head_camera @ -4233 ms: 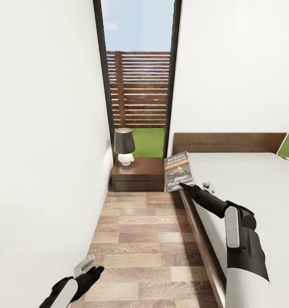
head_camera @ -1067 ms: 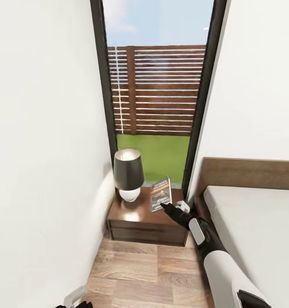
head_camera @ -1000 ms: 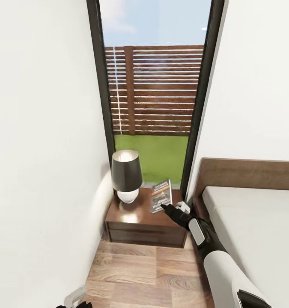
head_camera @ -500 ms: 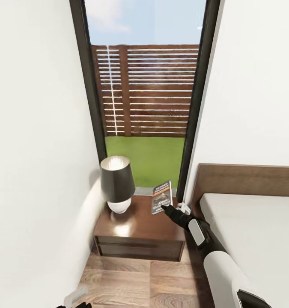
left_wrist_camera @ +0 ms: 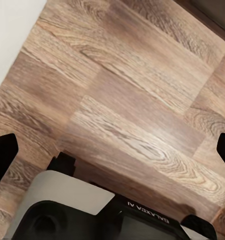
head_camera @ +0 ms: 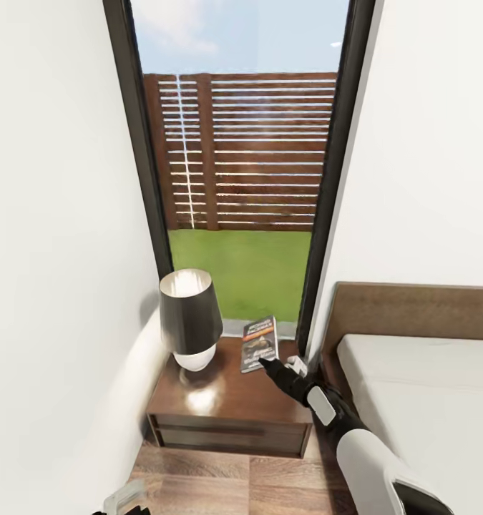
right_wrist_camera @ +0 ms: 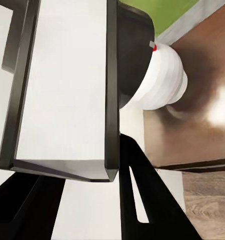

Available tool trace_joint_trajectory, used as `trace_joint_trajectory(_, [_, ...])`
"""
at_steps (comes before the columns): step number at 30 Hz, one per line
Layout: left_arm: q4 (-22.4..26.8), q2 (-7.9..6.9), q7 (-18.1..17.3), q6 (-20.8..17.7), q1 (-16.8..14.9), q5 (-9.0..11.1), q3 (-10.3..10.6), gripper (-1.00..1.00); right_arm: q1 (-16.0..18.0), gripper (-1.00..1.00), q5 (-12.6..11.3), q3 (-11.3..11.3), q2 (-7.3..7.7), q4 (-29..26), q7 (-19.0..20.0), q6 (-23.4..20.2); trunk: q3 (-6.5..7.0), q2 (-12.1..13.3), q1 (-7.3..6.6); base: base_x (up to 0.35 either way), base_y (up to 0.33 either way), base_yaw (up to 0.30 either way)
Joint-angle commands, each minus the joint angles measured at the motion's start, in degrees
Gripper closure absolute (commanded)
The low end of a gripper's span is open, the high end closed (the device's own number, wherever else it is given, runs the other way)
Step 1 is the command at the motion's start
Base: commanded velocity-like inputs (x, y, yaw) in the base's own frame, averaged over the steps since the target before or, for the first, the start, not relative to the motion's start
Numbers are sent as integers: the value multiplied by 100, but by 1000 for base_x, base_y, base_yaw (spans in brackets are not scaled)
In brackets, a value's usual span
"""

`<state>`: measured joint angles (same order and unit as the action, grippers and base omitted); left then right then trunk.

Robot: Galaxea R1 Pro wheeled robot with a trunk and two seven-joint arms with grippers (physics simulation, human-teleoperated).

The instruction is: In the bedroom, move the book from the bed onto either nightstand, and place the two sandals side by side next to the bed.

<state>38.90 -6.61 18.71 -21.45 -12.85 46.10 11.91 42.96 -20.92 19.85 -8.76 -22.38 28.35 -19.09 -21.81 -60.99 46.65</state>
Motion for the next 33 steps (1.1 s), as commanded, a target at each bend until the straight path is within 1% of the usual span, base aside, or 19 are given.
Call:
trace_joint_trajectory(1, [12,-16,73,-12,3,102,3,-100,6,100,-67,41,-2,49,70,-15,-7,-5,1,45,-2,0])
trace_joint_trajectory(2, [19,-36,128,-32,85,361,-202,-100,8,100,-150,43,18,155,175,62,-25,-45,23,23,-1,0])
trace_joint_trajectory(3, [55,-49,153,-43,162,533,-338,-100,9,100,-261,44,48,198,215,98,-42,-85,45,15,-1,0])
trace_joint_trajectory(4, [71,-51,163,-46,191,594,-384,-100,9,100,-328,44,67,214,229,114,-60,-125,67,12,0,0])
trace_joint_trajectory(5, [71,-51,163,-46,191,594,-384,-100,9,100,-328,44,67,214,229,114,-78,-165,89,12,0,0])
trace_joint_trajectory(7, [123,-37,183,-57,249,715,-470,-100,10,100,-529,45,126,240,256,150,-114,-245,133,8,0,0])
trace_joint_trajectory(12, [226,27,213,-15,297,811,-507,-100,19,100,-717,49,191,221,238,169,-204,-446,243,3,0,0])
trace_joint_trajectory(16, [260,48,221,0,305,821,-489,-100,86,100,-751,51,203,205,119,137,-276,-606,330,0,0,0])
trace_joint_trajectory(17, [265,46,220,2,306,825,-490,-100,116,100,-757,51,206,204,54,131,-294,-646,352,0,0,0])
trace_joint_trajectory(18, [278,37,212,1,308,835,-509,-100,190,100,-769,53,213,201,-202,111,-312,-687,374,0,0,0])
trace_joint_trajectory(21, [285,32,208,-13,309,853,-520,-100,236,100,-771,53,228,200,-432,28,-366,-807,440,0,0,0])
trace_joint_trajectory(22, [302,32,206,-34,309,877,-524,-100,272,100,-767,52,232,203,-530,-88,-384,-847,462,0,0,0])
trace_joint_trajectory(23, [562,40,220,-78,326,903,-525,-100,417,100,-754,45,234,207,-637,-451,-402,-887,484,0,0,0])
trace_joint_trajectory(26, [938,47,348,-185,424,915,-526,-100,526,100,-744,36,237,206,-670,-790,-455,-1007,550,0,0,0])
trace_joint_trajectory(28, [1223,57,519,-259,528,931,-528,-100,572,100,-739,33,241,200,-679,-965,-491,-1088,594,0,0,0])
trace_joint_trajectory(29, [1512,67,709,-311,622,973,-527,-100,600,100,-735,31,243,191,-678,-1079,-509,-1128,616,0,0,0])
trace_joint_trajectory(31, [1735,75,882,-344,690,1038,-526,-100,619,100,-733,30,243,173,-679,-1152,-545,-1208,660,0,0,0])
trace_joint_trajectory(32, [1816,77,952,-356,714,1081,-525,-100,626,100,-732,28,243,162,-680,-1178,-563,-1248,682,0,0,0])
trace_joint_trajectory(33, [1929,73,1056,-373,752,1200,-528,-100,635,100,-731,26,243,144,-677,-1215,-581,-1288,704,0,0,0])
